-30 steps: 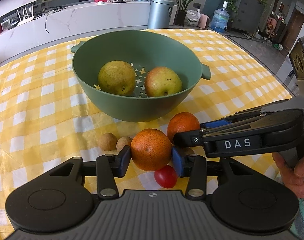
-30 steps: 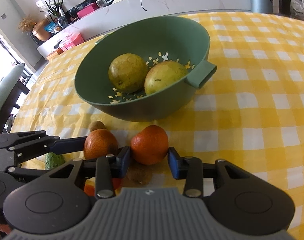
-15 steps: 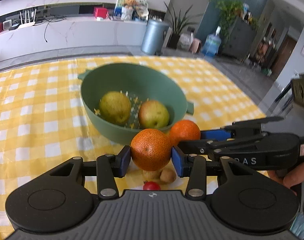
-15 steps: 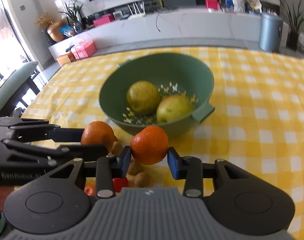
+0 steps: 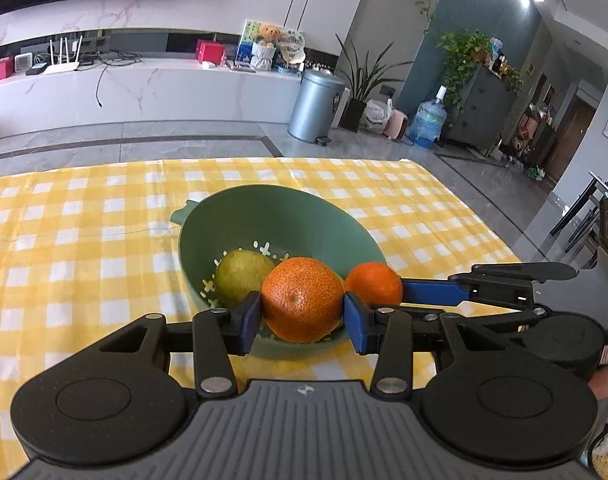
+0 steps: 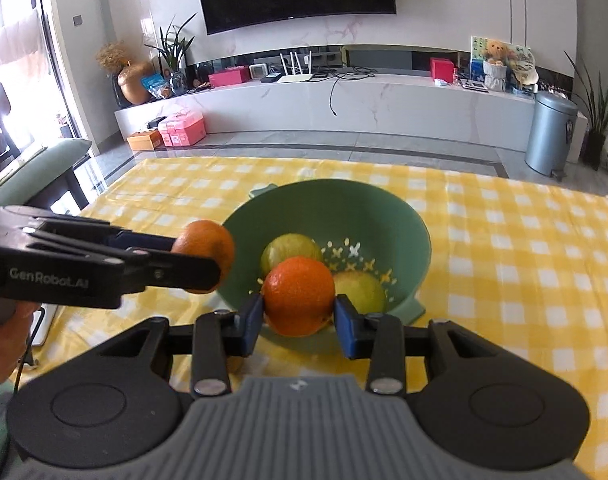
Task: Organize fruits
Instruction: 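Lift both held oranges and carry them into the green colander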
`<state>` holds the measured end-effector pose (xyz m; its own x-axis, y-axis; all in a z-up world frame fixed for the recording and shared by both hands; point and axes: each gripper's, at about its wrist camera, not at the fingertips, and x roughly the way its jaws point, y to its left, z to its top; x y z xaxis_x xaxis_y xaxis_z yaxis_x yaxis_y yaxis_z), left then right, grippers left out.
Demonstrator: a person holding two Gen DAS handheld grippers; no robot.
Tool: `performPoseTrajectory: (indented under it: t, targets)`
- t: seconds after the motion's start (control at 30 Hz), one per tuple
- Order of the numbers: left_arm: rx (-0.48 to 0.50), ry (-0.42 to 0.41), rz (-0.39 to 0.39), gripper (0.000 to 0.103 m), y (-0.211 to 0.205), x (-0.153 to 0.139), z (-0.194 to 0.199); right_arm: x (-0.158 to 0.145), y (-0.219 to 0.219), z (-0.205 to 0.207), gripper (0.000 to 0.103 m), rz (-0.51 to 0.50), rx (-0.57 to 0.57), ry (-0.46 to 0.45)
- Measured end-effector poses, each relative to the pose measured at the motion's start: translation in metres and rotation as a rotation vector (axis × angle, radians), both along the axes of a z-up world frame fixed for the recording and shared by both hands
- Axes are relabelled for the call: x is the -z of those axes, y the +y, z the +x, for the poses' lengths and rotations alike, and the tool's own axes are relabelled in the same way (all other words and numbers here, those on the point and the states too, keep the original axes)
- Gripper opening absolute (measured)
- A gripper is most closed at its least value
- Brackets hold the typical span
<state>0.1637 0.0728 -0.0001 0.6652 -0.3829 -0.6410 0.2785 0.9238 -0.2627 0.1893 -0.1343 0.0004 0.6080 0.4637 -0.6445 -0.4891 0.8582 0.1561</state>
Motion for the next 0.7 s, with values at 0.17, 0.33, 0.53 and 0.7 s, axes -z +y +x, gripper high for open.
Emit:
performPoseTrajectory:
  t: [0.17,0.33,0.53,0.7]
  targets:
    - [0.017,0.056,0.080,0.050,-0.004,0.007,0.022,0.004,0.008,0.023,0.035,-0.022,-0.019,0.011]
    - [0.017,0.116,0.130,0.050,-0.001,0.017,0.036,0.015,0.015,0.040,0.035,-0.039,-0.054,0.067]
    - [0.028,0.108,0.164,0.050,0.001,0.020,0.040,0.024,0.027,0.056,0.031,-0.063,-0.087,0.127]
    - [0.047,0.100,0.202,0.050,-0.007,0.026,0.042,0.028,0.032,0.062,0.013,-0.077,-0.089,0.154]
